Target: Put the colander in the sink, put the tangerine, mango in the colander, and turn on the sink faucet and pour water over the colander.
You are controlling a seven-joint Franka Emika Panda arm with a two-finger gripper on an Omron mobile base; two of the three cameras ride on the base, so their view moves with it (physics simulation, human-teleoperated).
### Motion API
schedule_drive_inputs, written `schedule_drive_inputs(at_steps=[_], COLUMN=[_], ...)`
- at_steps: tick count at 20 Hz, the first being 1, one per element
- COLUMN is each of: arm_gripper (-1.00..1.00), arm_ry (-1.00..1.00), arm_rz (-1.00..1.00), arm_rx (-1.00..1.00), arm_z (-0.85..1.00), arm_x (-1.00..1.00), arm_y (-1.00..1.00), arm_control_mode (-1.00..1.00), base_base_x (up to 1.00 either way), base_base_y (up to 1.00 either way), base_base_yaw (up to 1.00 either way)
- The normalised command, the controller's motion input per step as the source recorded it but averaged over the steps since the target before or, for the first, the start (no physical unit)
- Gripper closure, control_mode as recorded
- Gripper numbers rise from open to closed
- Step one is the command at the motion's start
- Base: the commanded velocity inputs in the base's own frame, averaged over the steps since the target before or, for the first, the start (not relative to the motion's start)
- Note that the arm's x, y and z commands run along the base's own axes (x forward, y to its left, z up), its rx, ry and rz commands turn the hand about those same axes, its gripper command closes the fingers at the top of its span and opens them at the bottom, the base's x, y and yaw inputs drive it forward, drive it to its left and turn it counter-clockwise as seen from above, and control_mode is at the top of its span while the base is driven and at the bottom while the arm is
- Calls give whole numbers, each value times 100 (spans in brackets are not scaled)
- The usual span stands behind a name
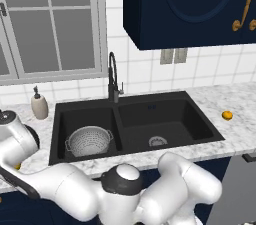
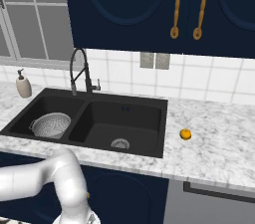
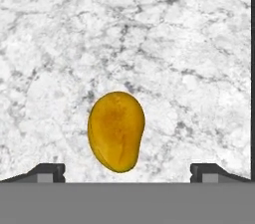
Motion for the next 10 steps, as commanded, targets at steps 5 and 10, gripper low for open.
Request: schedule_drive_inputs(at_steps=[5, 10], arm_gripper=[-100, -100], arm_ry=[0, 0], arm_rz=[0, 0], arm_rx=[0, 0], arm_z=[-21, -45], arm_x=[10, 0], arm_y=[3, 0], arm_control_mode=[-100, -100], base_base_x=[0, 0], base_base_y=[0, 0], base_base_yaw=[0, 0])
